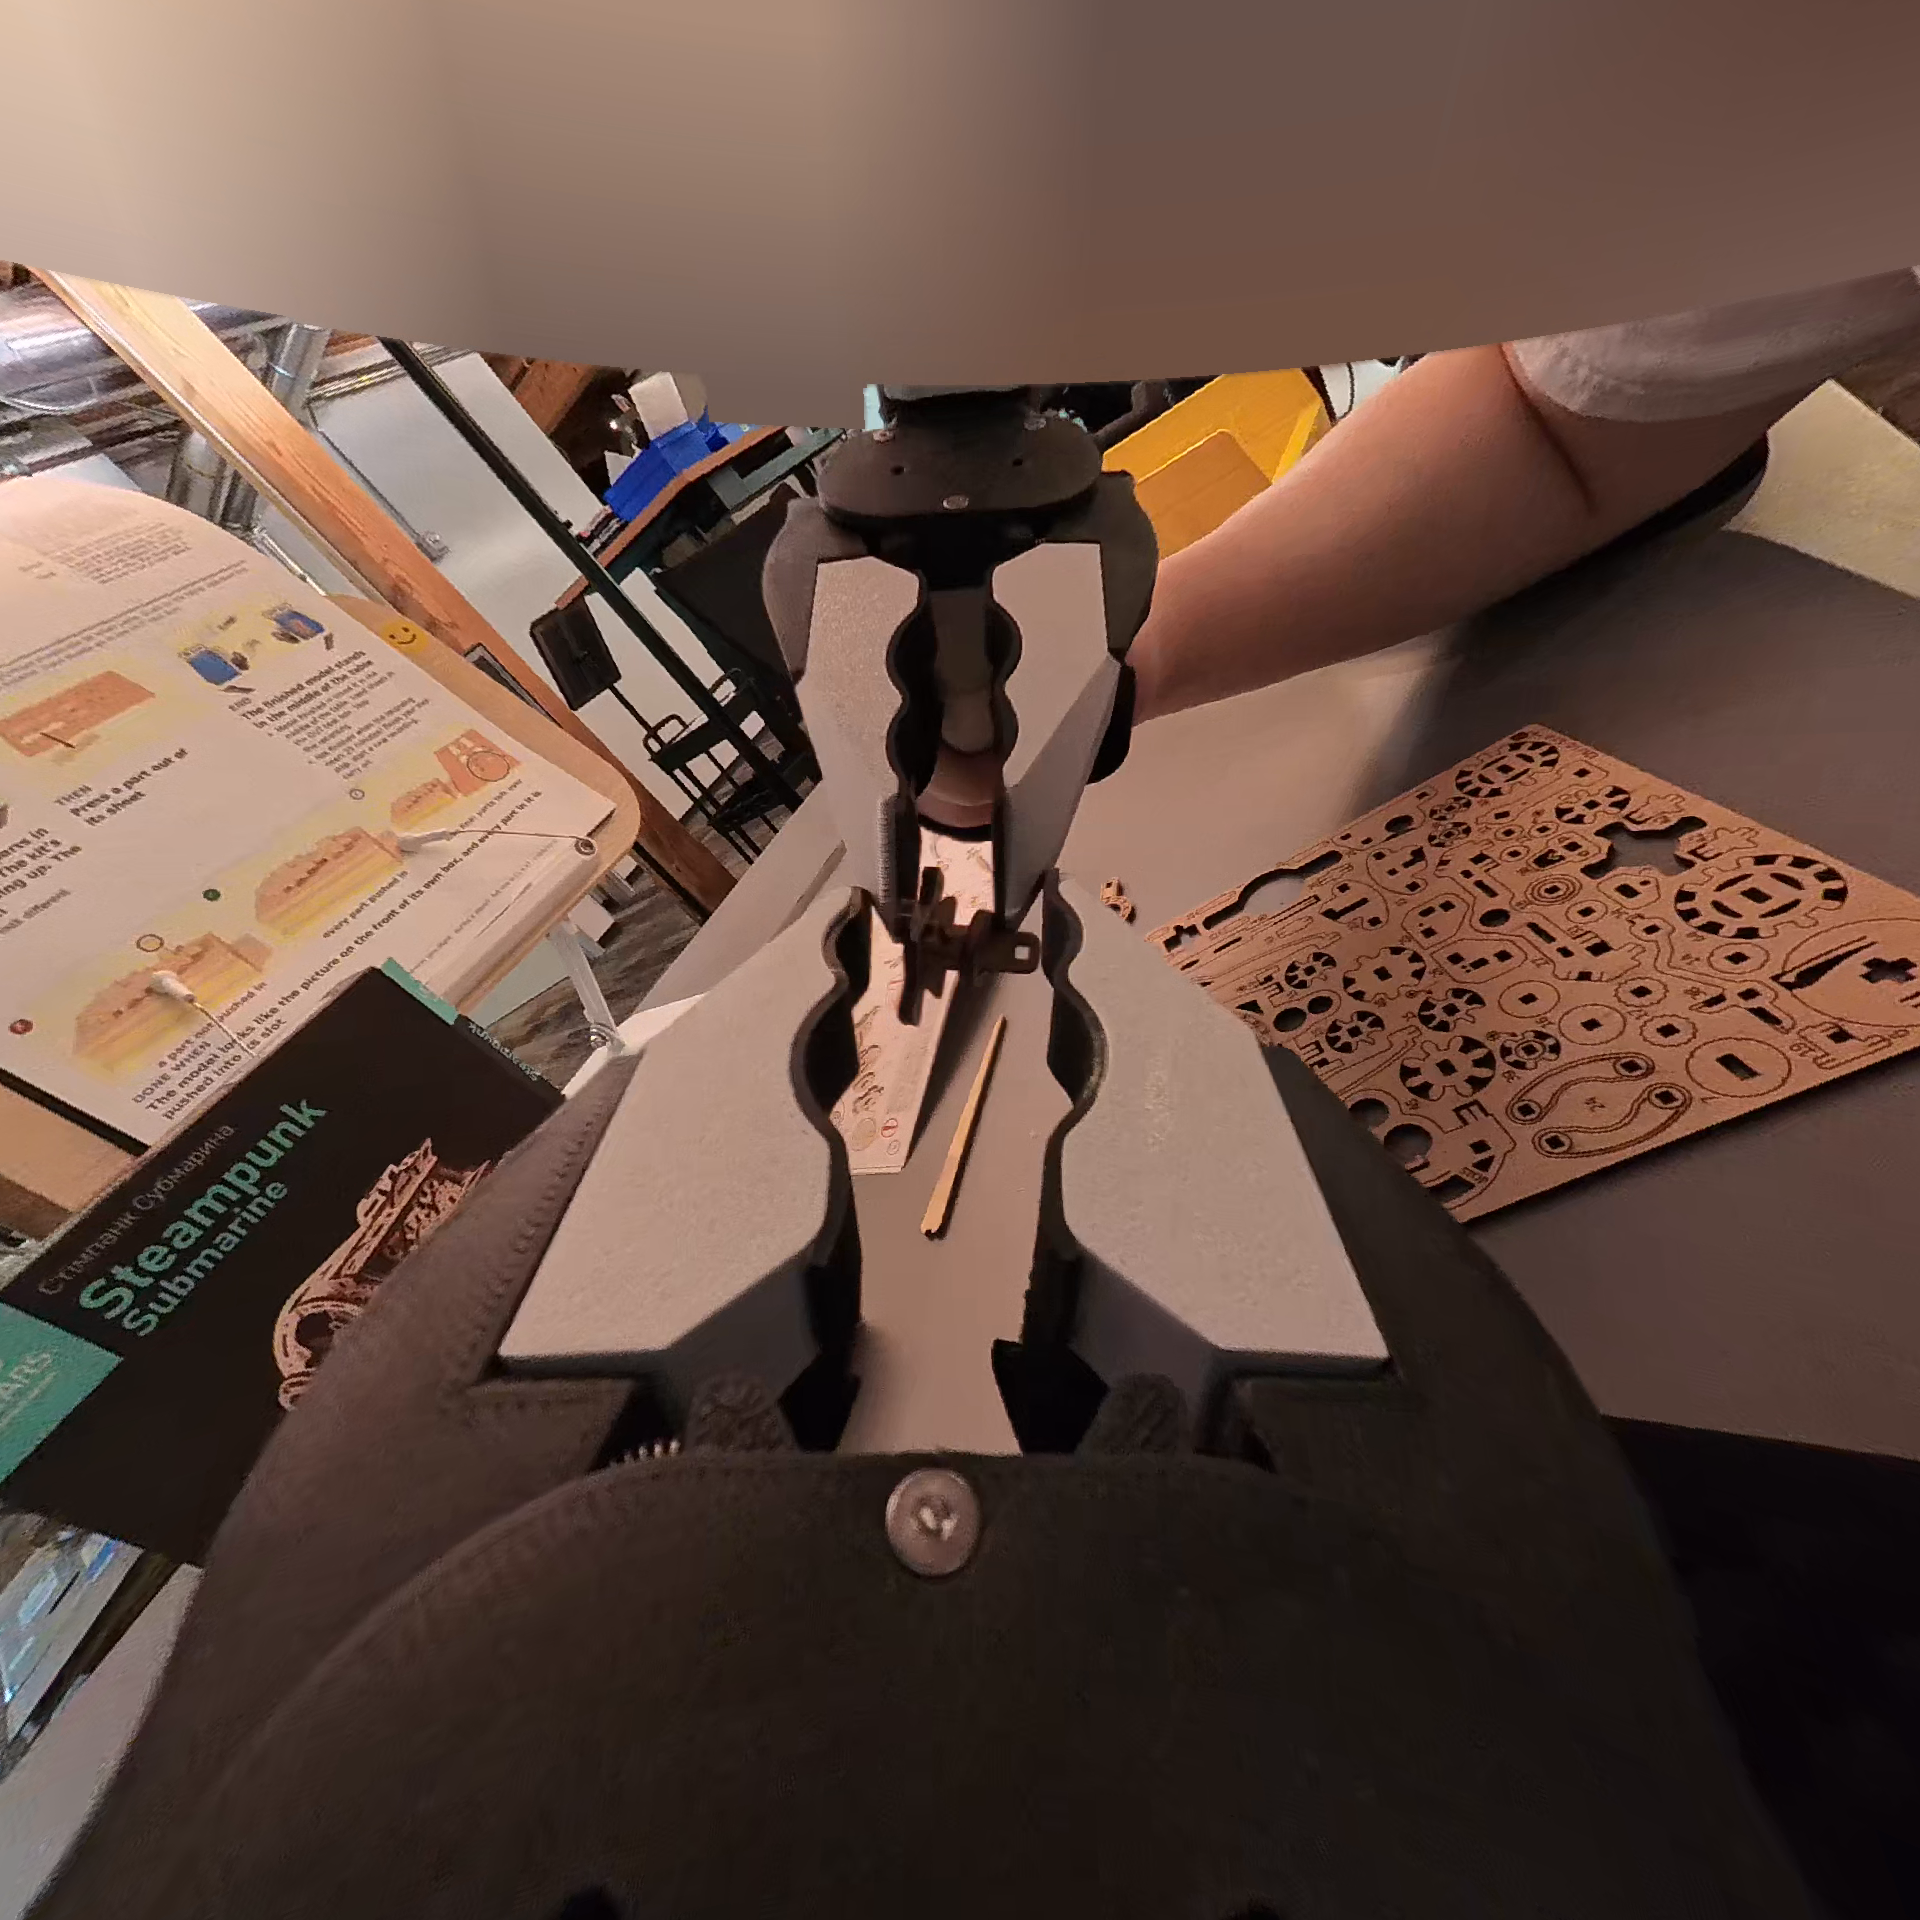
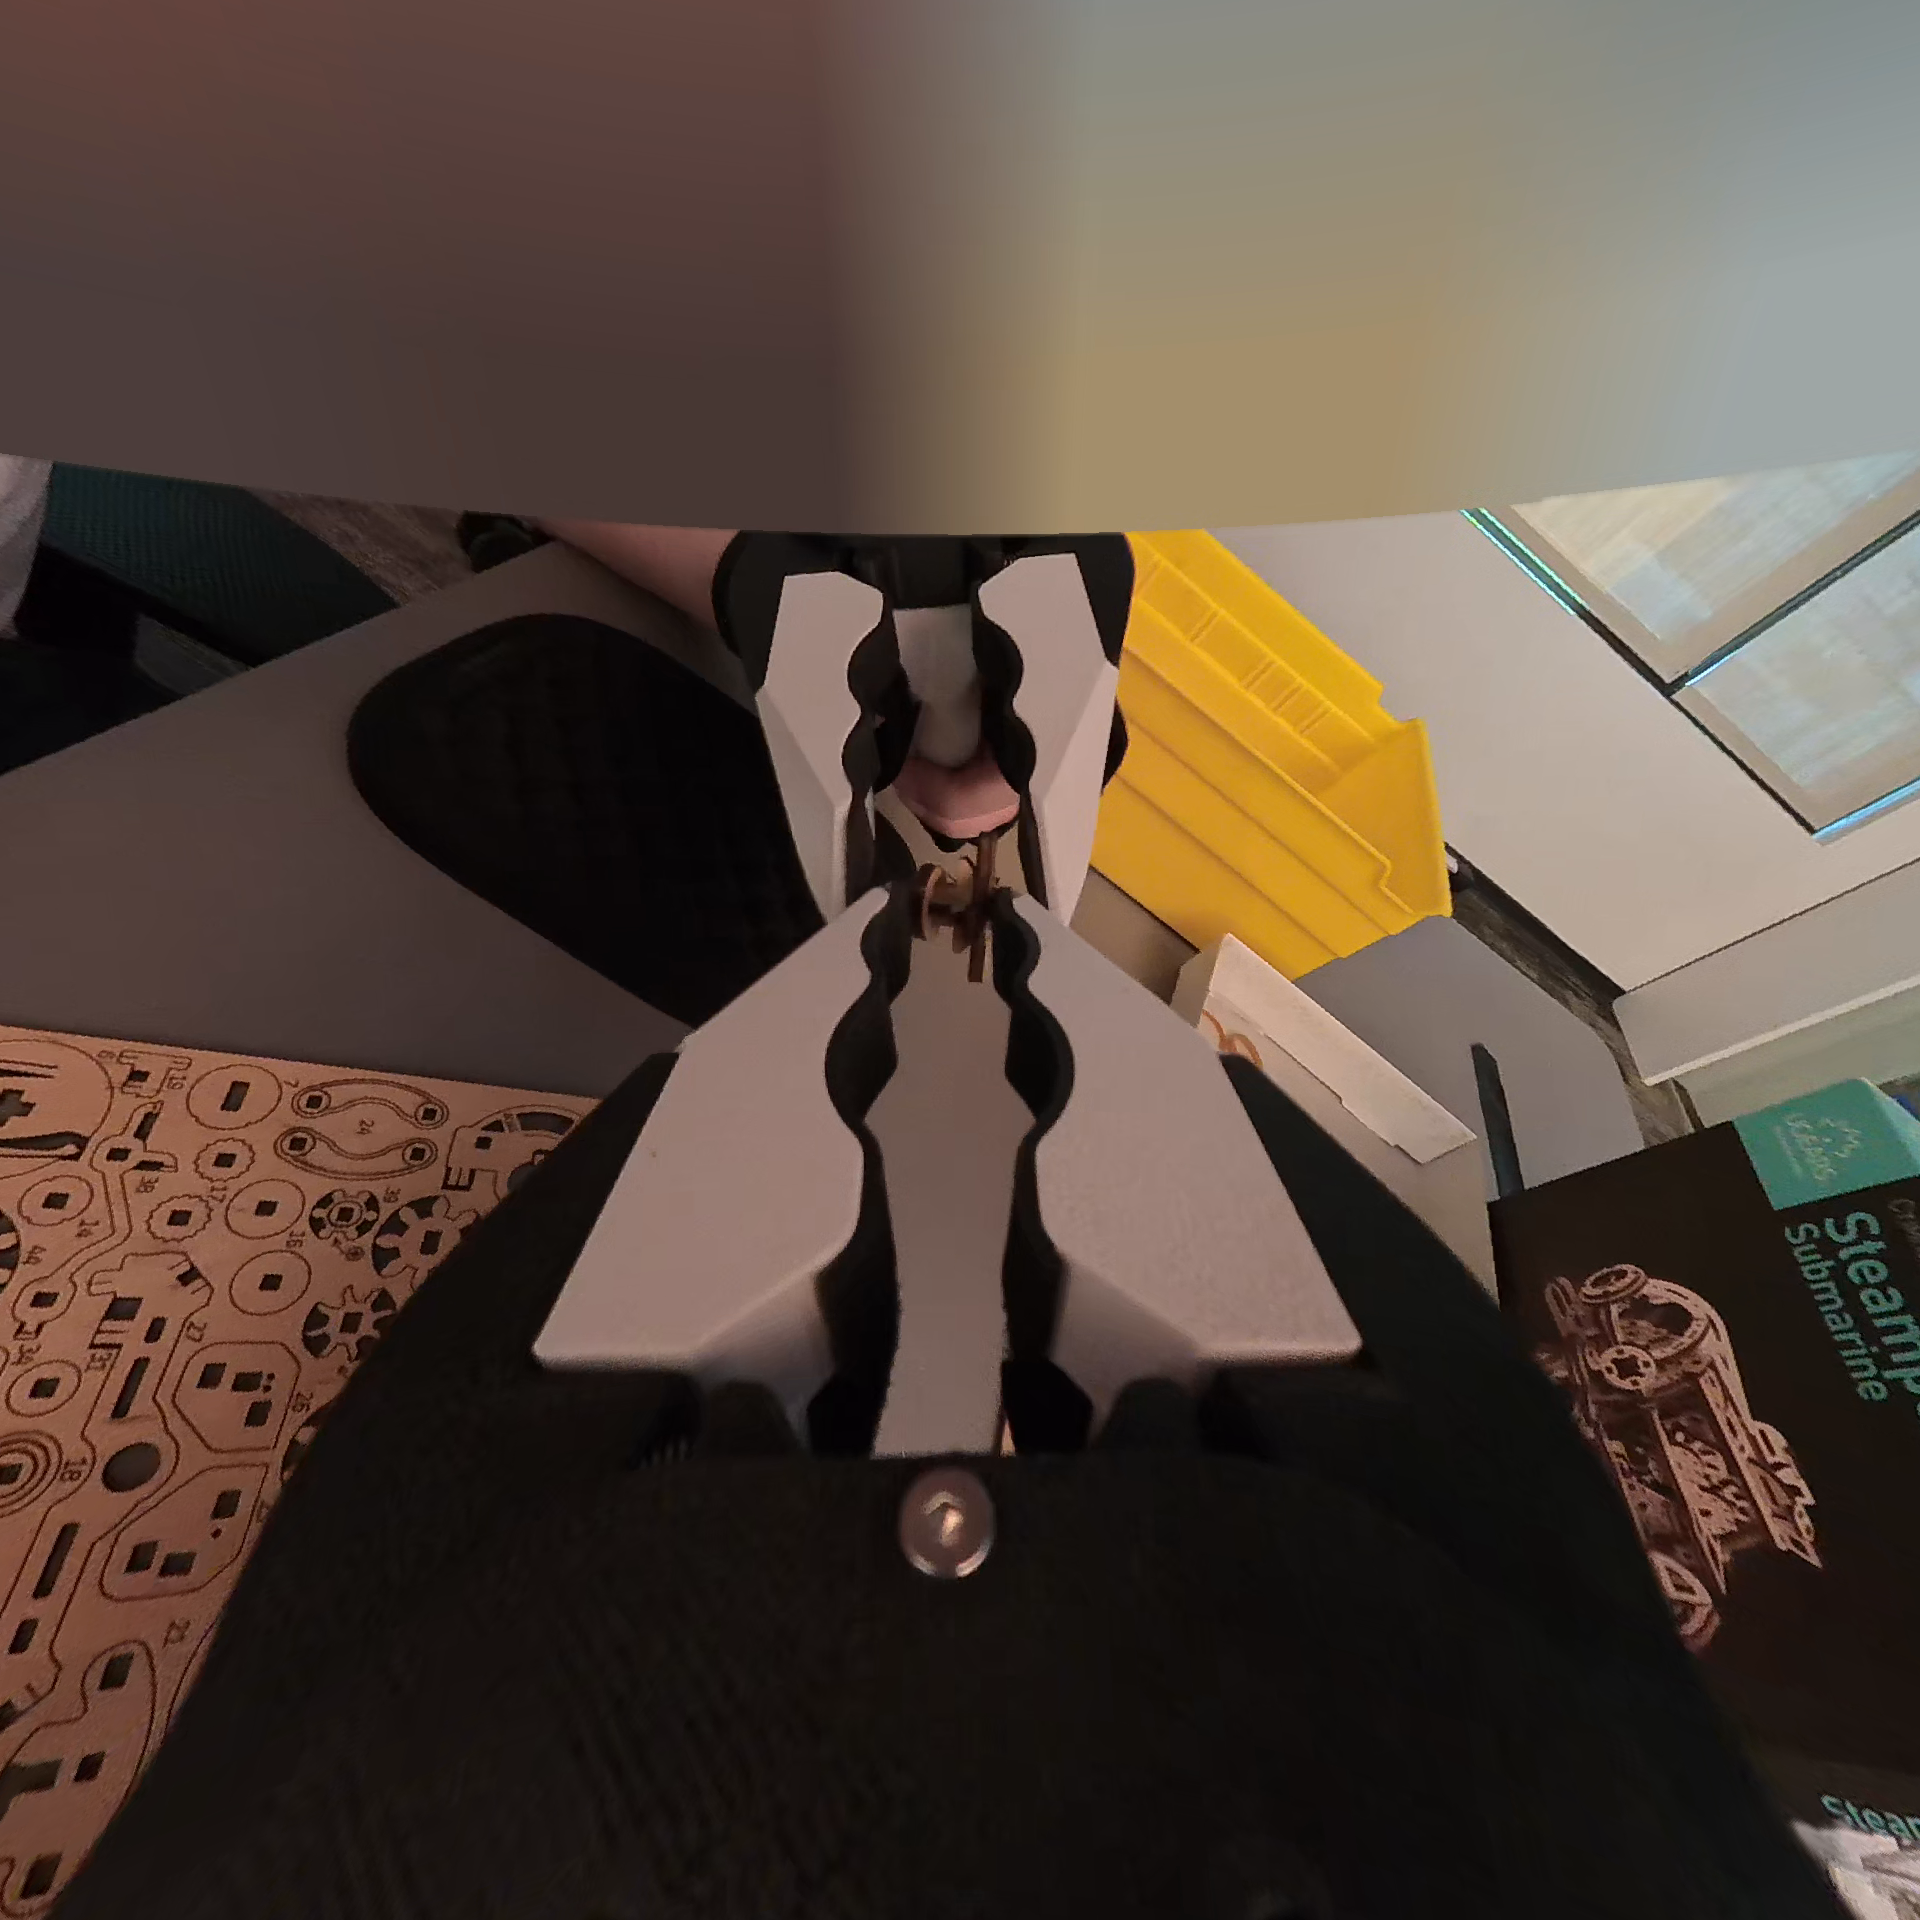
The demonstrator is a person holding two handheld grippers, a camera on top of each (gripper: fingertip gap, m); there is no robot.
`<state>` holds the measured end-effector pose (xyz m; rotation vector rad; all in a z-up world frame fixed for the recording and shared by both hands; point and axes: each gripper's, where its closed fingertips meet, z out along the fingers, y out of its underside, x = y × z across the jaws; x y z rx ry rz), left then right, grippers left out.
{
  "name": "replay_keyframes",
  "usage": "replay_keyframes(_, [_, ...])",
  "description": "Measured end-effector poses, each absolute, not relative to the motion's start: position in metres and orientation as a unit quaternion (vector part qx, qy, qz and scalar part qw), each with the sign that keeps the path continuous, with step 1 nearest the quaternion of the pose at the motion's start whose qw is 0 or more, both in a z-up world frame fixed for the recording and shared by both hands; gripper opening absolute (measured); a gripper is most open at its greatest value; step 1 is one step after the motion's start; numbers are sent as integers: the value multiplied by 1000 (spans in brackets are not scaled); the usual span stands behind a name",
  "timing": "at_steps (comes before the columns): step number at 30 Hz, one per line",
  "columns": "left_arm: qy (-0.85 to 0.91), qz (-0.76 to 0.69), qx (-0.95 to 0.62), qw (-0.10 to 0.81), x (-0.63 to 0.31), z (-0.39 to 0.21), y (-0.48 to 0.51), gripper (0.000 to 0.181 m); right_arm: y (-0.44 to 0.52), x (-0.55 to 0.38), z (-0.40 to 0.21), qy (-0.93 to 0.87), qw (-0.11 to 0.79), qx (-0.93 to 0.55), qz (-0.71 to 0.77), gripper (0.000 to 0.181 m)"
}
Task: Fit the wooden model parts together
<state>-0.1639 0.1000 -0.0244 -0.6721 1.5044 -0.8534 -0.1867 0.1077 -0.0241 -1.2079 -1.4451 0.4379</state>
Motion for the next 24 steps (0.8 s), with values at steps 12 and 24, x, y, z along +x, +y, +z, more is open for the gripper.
replay_keyframes(12, [638, -369, -307, 602, -165, -20, 112, 27, 113, -174, -13, -620, 598, -489, 135, 14])
replay_keyframes(24, [611, -417, -316, 594, -166, -12, 109, 25, 108, -173, -2, -571, 578, -511, 281, 14])
